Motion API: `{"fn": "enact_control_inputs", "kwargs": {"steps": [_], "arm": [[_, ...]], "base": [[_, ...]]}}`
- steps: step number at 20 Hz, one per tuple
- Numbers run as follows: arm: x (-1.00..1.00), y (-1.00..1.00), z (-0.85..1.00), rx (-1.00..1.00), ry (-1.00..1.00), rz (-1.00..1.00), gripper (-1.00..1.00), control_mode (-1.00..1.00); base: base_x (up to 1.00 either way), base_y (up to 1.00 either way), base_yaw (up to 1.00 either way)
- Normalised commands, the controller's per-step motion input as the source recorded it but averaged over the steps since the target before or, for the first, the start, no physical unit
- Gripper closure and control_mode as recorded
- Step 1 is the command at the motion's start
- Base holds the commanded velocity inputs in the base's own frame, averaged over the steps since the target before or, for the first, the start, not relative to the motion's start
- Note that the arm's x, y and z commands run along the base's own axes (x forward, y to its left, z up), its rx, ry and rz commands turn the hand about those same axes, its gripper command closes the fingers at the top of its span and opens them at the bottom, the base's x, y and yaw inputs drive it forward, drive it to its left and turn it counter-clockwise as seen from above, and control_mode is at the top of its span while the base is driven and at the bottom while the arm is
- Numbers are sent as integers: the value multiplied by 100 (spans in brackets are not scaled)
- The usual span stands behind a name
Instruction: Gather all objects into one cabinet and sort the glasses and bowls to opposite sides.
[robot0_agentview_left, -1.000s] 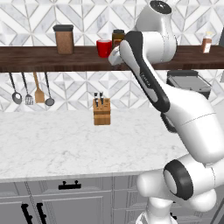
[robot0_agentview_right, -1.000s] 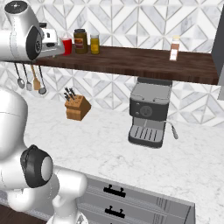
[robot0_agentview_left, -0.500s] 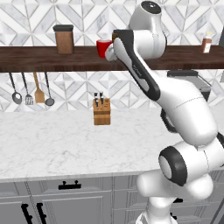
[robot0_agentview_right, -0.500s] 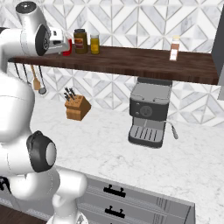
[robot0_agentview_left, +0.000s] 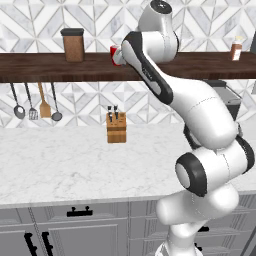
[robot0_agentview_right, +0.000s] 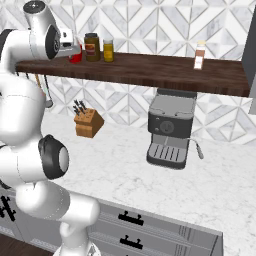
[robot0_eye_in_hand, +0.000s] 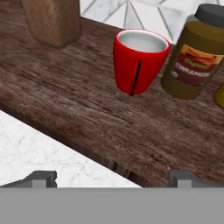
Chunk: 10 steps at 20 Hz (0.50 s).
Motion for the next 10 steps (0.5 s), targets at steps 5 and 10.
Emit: {"fn": "enact_control_inputs", "kwargs": {"steps": [5,10], "arm": [[44,0,1,0,0,-1,-100,-100],[34,4,0,0,0,-1,-100,-100]], "base": [[0,0,0],[0,0,0]]}}
